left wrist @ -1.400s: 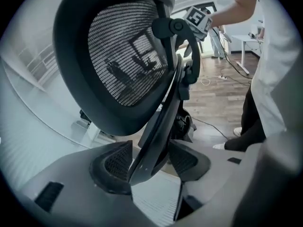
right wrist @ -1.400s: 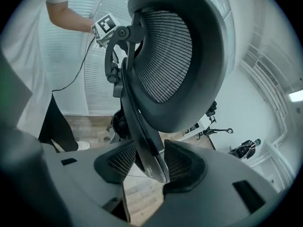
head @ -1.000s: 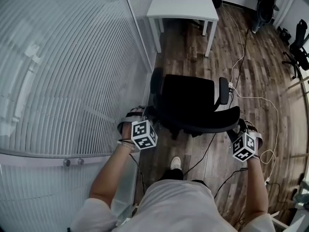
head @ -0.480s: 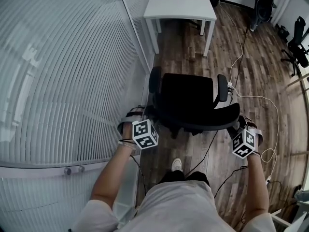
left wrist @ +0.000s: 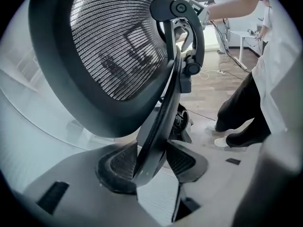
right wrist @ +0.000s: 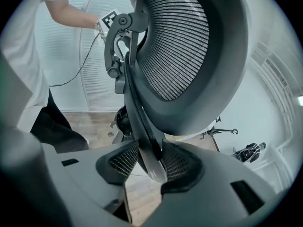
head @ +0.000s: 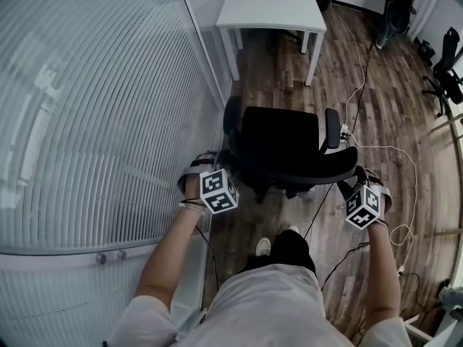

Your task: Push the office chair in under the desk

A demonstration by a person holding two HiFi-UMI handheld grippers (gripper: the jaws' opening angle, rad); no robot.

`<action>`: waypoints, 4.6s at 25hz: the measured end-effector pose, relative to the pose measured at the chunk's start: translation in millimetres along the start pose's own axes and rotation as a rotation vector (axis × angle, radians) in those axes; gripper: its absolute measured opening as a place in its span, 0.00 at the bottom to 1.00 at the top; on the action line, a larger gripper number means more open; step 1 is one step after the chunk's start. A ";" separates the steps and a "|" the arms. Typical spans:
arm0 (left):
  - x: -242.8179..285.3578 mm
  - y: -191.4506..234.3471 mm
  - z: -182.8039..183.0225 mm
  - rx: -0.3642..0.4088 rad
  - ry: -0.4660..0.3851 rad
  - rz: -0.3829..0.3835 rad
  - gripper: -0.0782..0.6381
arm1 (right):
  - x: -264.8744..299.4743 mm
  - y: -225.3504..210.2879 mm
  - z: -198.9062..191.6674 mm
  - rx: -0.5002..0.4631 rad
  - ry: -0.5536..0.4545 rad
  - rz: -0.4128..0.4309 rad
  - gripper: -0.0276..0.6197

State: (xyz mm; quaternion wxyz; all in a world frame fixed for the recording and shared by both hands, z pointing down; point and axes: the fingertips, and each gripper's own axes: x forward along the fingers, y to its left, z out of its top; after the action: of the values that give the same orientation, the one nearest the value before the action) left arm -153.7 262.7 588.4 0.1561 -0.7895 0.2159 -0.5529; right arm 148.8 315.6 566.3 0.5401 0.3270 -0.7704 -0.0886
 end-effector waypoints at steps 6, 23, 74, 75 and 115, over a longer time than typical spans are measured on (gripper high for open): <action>6.9 7.0 5.9 -0.006 0.001 -0.016 0.40 | 7.3 -13.7 -2.3 0.004 -0.006 -0.001 0.30; 28.6 28.3 21.5 -0.033 -0.007 -0.030 0.40 | 27.7 -50.9 -10.1 -0.014 -0.028 0.002 0.30; 139.4 191.7 49.1 -0.119 0.088 -0.036 0.39 | 145.4 -230.0 7.6 -0.058 -0.115 0.032 0.30; 141.7 195.5 50.0 -0.121 0.087 -0.033 0.39 | 147.8 -234.0 8.1 -0.059 -0.114 0.032 0.30; 244.5 347.0 47.9 -0.106 0.067 -0.038 0.39 | 262.6 -368.4 41.2 -0.034 -0.103 0.029 0.30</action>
State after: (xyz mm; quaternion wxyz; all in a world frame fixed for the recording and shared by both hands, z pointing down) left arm -94.9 -160.3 600.8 0.0962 -0.7818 0.2347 -0.5696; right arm 209.3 -134.6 572.7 0.5065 0.3015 -0.8003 -0.1105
